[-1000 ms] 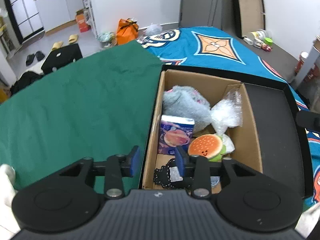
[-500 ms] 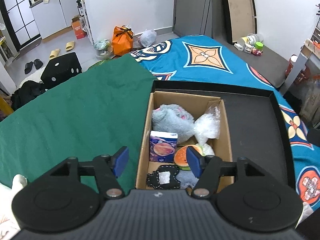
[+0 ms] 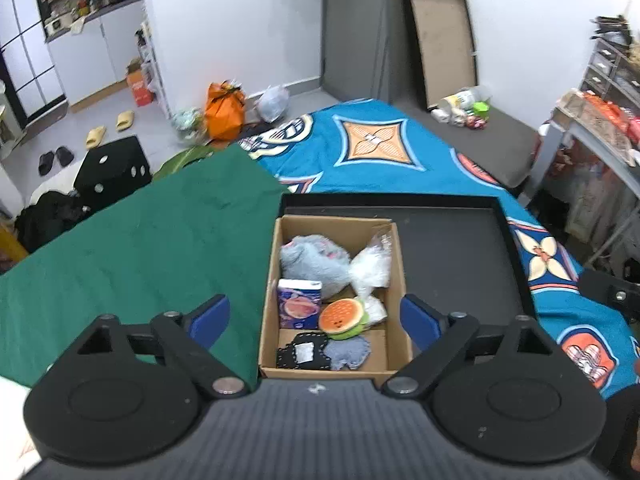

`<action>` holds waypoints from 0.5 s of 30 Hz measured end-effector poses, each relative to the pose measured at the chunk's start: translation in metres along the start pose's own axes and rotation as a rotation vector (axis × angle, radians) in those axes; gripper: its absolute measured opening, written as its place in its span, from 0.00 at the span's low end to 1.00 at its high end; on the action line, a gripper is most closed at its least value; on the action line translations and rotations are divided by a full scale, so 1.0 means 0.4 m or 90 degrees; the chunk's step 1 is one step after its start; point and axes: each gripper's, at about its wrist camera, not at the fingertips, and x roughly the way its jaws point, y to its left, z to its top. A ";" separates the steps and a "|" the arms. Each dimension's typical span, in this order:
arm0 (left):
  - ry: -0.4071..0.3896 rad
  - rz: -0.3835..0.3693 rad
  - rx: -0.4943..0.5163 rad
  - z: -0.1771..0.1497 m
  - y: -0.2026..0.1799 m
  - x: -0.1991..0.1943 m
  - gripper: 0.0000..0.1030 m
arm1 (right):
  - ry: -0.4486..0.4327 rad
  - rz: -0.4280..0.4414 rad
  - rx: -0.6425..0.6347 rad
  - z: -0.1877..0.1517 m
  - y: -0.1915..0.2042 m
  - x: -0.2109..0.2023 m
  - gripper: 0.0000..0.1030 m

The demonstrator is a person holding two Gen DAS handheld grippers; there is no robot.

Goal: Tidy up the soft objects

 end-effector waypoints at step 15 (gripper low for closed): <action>-0.037 -0.059 -0.012 -0.026 -0.053 -0.172 1.00 | -0.023 -0.022 -0.022 -0.007 0.023 -0.129 1.00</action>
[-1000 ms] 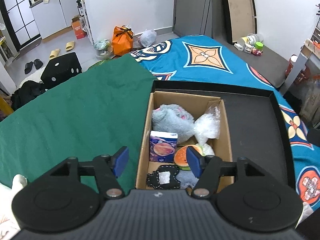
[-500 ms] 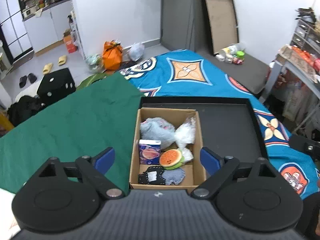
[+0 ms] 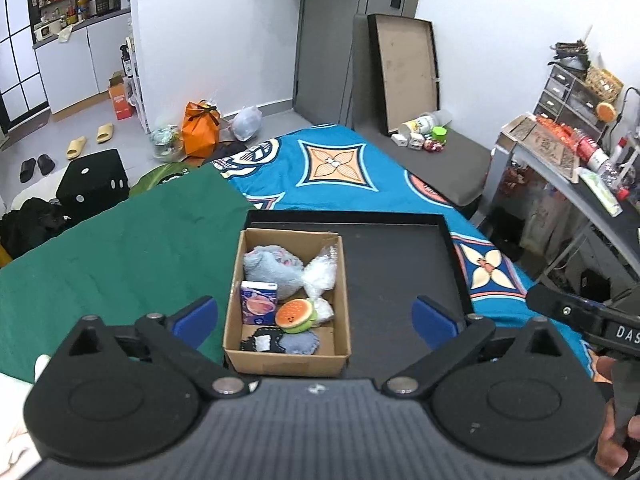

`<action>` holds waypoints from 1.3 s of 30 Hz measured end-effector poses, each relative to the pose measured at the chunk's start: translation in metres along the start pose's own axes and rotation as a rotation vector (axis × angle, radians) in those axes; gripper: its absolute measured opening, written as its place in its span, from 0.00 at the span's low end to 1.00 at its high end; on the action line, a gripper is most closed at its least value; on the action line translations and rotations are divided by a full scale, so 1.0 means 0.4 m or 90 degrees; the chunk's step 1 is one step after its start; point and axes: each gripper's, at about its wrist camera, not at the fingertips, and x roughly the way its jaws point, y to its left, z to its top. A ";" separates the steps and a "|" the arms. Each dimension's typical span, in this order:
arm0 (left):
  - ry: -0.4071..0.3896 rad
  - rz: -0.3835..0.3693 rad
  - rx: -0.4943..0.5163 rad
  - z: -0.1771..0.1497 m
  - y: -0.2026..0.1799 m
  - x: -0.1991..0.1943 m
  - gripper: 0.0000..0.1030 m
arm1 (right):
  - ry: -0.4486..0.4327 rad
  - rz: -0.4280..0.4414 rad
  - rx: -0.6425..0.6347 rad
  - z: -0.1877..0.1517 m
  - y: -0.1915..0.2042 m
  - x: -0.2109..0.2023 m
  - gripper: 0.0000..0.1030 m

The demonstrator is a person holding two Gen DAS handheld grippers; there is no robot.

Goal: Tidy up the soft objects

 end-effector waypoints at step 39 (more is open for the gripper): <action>-0.083 -0.031 0.060 -0.126 -0.076 -0.170 1.00 | 0.001 -0.024 -0.061 -0.083 0.047 -0.165 1.00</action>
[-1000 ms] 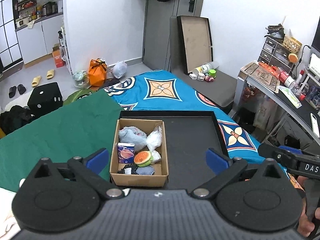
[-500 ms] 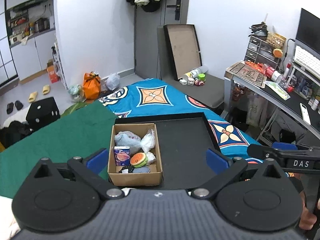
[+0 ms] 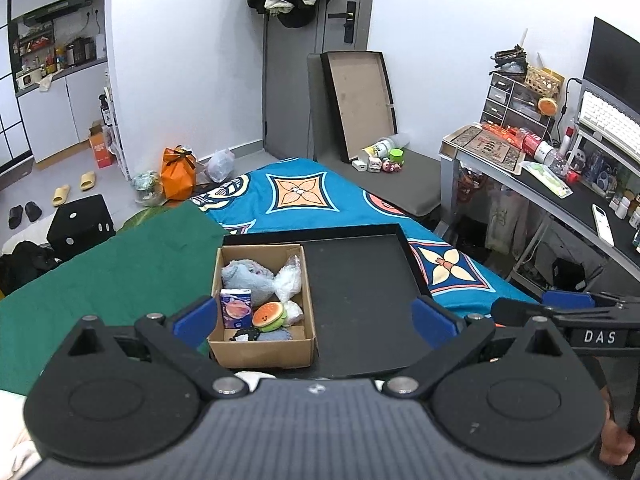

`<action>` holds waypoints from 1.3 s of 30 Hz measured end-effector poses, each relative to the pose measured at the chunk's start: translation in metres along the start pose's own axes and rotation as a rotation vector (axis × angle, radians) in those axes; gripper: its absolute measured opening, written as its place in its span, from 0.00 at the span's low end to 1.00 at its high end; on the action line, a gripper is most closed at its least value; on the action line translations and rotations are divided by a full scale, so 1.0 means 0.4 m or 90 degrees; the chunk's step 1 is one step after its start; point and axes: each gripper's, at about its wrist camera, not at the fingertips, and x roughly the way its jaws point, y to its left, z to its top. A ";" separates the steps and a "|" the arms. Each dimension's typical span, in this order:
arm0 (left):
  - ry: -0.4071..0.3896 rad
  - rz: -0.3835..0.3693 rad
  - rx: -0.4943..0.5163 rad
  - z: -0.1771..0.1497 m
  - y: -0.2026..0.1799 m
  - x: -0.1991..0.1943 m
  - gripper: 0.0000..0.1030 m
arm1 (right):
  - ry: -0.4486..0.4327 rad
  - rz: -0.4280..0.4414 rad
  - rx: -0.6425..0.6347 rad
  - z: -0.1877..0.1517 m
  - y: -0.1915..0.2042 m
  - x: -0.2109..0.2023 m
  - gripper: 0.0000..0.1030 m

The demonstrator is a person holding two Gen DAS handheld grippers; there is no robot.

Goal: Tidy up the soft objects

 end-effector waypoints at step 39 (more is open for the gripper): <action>0.027 0.003 -0.017 -0.029 0.060 0.020 1.00 | 0.020 -0.023 -0.029 -0.004 0.023 0.014 1.00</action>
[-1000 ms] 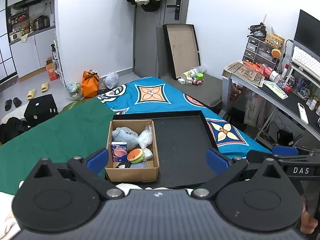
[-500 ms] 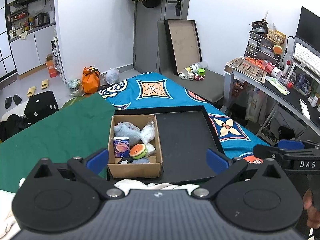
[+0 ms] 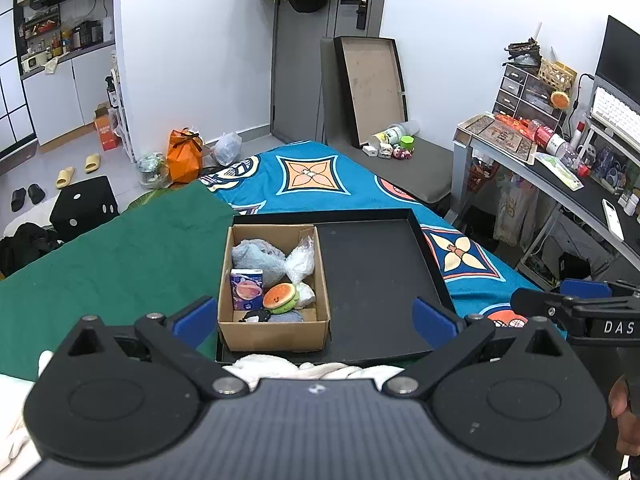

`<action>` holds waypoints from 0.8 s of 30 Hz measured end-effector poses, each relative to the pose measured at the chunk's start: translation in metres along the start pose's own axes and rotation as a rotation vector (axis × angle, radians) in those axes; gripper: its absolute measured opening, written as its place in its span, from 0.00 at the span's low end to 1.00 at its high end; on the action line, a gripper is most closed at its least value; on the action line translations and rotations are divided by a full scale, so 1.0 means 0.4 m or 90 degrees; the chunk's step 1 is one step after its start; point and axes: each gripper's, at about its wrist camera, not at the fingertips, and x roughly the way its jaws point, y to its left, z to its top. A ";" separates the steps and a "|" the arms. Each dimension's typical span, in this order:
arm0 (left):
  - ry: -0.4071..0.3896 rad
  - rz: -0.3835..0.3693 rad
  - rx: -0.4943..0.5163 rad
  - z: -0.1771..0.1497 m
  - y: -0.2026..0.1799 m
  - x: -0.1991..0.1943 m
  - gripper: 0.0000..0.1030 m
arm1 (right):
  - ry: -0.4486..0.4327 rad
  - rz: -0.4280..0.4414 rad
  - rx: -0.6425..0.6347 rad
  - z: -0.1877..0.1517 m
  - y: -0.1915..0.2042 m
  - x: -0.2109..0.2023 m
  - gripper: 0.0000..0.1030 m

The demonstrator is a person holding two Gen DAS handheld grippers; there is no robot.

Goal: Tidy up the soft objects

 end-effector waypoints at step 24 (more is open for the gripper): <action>-0.007 0.002 -0.001 0.001 -0.003 -0.007 1.00 | 0.000 -0.005 0.001 -0.002 0.003 -0.002 1.00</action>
